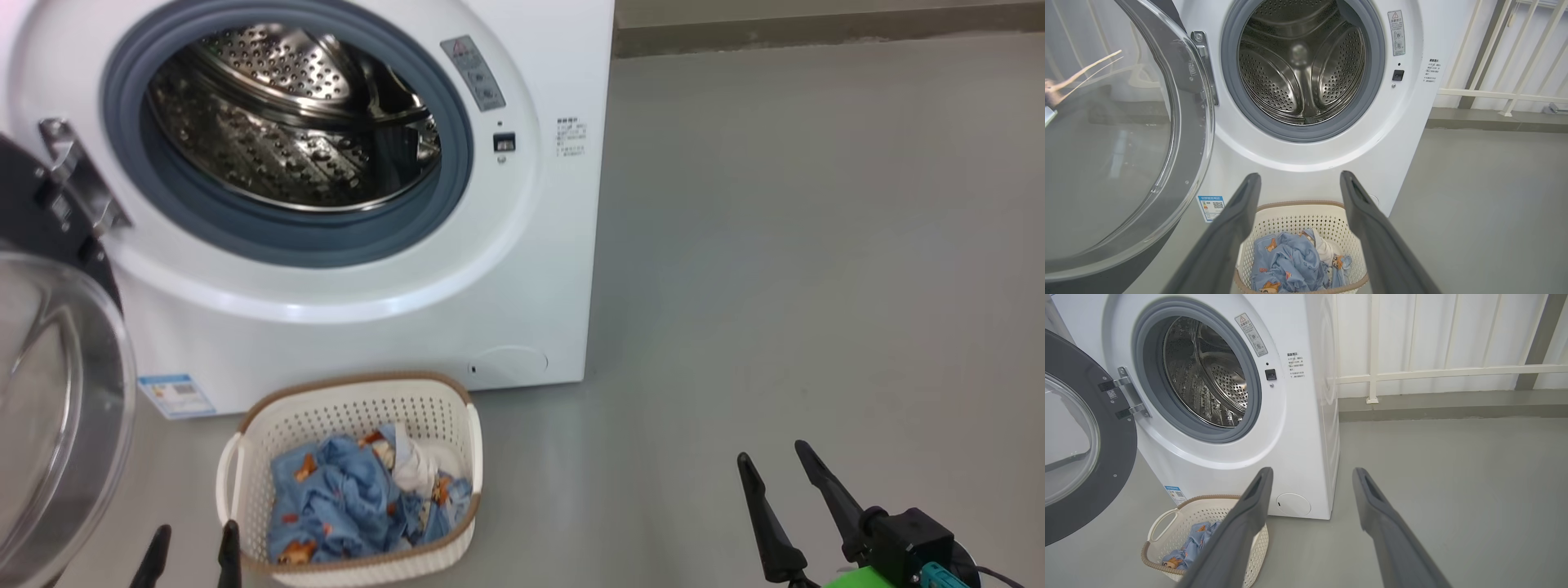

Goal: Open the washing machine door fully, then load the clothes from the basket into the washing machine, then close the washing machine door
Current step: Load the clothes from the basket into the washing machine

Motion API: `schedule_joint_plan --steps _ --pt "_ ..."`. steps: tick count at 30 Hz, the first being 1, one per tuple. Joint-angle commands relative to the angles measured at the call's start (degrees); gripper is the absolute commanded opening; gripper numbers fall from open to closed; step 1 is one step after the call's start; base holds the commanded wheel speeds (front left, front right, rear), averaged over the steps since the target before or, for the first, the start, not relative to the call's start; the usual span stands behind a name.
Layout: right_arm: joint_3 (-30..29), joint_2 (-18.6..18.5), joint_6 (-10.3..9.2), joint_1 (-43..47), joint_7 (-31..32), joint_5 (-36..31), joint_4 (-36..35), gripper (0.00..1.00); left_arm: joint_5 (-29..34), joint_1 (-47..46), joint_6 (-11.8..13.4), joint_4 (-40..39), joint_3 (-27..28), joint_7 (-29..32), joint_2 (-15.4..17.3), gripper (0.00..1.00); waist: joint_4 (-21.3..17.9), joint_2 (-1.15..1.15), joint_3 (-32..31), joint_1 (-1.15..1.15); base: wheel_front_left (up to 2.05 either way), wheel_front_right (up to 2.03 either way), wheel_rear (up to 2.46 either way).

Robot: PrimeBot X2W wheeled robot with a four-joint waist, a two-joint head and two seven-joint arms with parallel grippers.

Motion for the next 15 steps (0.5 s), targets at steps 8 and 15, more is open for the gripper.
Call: schedule_joint_plan --steps 8,15 --pt "1.37 -0.16 0.09 -2.00 -0.51 0.01 -1.34 1.00 0.27 -3.07 0.26 -2.12 2.70 -0.31 0.48 1.00 -0.03 0.00 0.37 0.00 1.85 -1.85 0.00" --pt "1.62 -0.16 0.09 -2.16 -0.51 0.54 -1.08 1.00 -0.03 -3.40 0.26 -1.79 2.71 -0.31 0.66 1.00 -0.02 0.00 0.89 0.00 0.87 -0.87 0.00"
